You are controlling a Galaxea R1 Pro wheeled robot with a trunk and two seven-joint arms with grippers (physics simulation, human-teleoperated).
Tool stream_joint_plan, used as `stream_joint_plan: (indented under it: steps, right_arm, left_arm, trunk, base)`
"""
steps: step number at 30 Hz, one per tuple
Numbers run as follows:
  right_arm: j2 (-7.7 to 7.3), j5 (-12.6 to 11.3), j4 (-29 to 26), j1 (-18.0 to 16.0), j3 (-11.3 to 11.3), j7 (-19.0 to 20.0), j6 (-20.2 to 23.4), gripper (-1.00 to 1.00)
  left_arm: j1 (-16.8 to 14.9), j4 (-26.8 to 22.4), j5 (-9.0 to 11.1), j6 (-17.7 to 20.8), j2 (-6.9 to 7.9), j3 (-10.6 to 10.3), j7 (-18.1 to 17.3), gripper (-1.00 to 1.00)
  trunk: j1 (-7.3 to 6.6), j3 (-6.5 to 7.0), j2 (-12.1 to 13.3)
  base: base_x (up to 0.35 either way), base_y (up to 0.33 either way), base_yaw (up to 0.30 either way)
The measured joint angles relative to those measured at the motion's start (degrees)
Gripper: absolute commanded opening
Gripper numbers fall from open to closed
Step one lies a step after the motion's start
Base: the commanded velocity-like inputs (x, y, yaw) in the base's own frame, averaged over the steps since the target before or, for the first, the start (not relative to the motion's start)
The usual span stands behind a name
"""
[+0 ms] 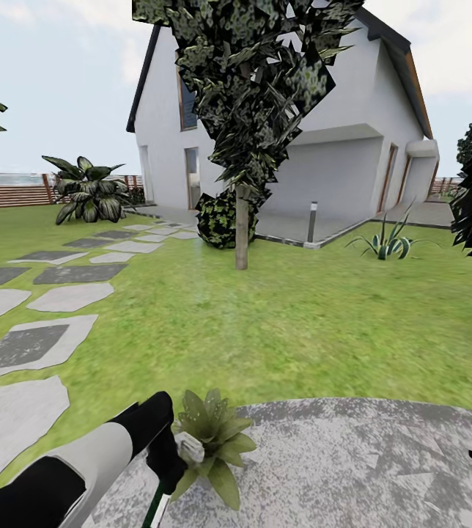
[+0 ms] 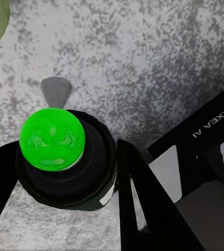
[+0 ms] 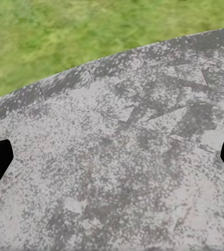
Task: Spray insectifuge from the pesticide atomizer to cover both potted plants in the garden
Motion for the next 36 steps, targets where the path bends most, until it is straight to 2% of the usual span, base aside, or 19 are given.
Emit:
stream_joint_plan:
  steps: [3,12,32,34,36]
  right_arm:
    - [-0.05,0.0,0.0,0.0,0.0,0.0,0.0,1.00]
    - [0.15,0.0,-0.1,0.0,0.1,0.0,-0.1,1.00]
    - [0.29,0.1,0.0,0.0,0.2,0.0,-0.1,1.00]
    - [0.33,0.1,0.0,0.0,0.2,0.0,-0.1,1.00]
    - [0.36,0.1,0.0,0.0,0.2,0.0,-0.1,1.00]
  left_arm:
    - [0.0,-2.0,-0.2,0.2,-0.02,-0.1,-0.1,-1.00]
    - [0.0,-2.4,-0.2,0.1,0.14,-0.3,-0.1,-1.00]
    - [0.0,0.1,-0.2,0.2,0.36,-0.4,-0.1,-1.00]
    - [0.0,0.1,-0.3,0.2,0.67,-0.3,-0.1,-1.00]
    - [0.0,0.1,-0.4,0.2,1.60,-0.3,-0.1,-1.00]
  trunk:
    - [0.00,0.00,0.0]
    - [0.00,-0.03,0.0]
    - [0.00,-0.09,0.0]
    - [0.00,-0.09,0.0]
    - [0.00,-0.09,0.0]
  base:
    - [0.000,0.000,0.000]
    - [0.000,0.000,-0.028]
    - [0.000,0.000,-0.013]
    - [0.000,0.000,0.111]
    - [0.000,0.000,0.189]
